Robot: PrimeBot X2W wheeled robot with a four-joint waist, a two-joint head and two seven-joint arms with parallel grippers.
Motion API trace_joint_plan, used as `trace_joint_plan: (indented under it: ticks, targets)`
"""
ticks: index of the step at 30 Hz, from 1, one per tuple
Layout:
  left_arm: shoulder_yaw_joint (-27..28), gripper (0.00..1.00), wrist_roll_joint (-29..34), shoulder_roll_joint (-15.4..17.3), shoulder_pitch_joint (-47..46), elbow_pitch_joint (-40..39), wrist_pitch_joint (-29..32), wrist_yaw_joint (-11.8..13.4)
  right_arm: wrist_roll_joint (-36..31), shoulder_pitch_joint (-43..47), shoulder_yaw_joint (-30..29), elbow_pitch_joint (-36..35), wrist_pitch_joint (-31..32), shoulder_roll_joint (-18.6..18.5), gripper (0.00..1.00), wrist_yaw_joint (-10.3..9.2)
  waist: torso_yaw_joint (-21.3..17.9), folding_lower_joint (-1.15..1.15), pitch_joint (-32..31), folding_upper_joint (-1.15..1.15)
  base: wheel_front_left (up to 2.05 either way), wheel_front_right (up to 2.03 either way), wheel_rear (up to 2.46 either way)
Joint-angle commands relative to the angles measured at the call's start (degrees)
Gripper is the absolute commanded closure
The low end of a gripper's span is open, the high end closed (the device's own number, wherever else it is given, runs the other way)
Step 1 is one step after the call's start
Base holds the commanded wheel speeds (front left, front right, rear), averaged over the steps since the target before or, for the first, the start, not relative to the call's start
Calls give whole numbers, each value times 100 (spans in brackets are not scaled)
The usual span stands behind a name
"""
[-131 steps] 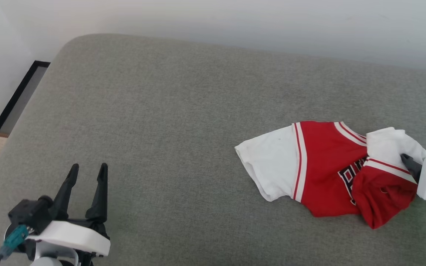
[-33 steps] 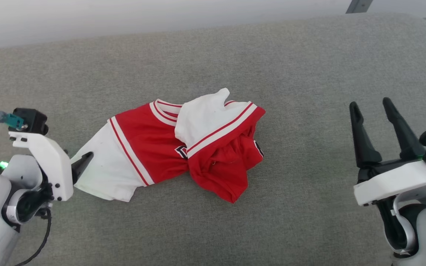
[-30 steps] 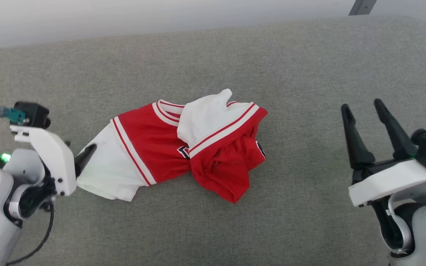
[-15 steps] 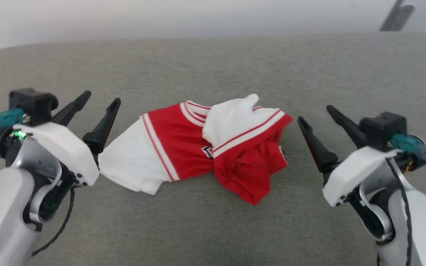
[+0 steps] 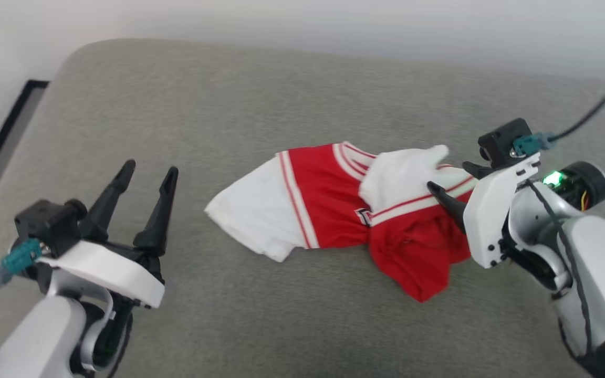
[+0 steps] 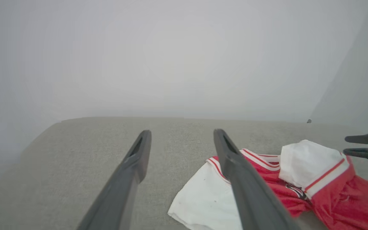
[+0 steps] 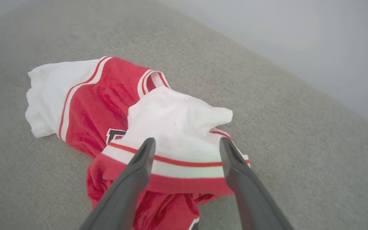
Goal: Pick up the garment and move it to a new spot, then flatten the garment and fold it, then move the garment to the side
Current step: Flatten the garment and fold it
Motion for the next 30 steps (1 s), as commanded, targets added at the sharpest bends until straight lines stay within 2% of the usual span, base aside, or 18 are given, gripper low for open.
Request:
trace_joint_plan:
  ticks: [1,11,12,13,22,30]
  targets:
    - [15,0,-43,-60,118,7,-78,17,48,-141,85,73,110,-80,0,-2,243,0,9,0,0,0,0]
    - [33,0,-150,-419,382,168,-394,-44,302,-850,724,1086,951,-393,0,-3,720,0,99,0,0,0,0]
    - [45,0,-174,-462,386,170,-406,-48,327,-908,763,1158,979,-401,34,-3,749,0,113,0,0,0,0]
    - [45,0,-144,-500,394,196,-431,-65,352,-993,832,1273,934,-428,100,-3,789,0,131,0,0,0,0]
    - [124,0,-128,-583,504,288,-500,-106,546,-1036,624,1160,543,-537,100,-3,782,0,122,0,0,0,0]
    - [262,0,-104,-603,629,272,-529,-87,529,-562,-537,882,138,-544,100,-3,634,0,84,0,0,0,0]
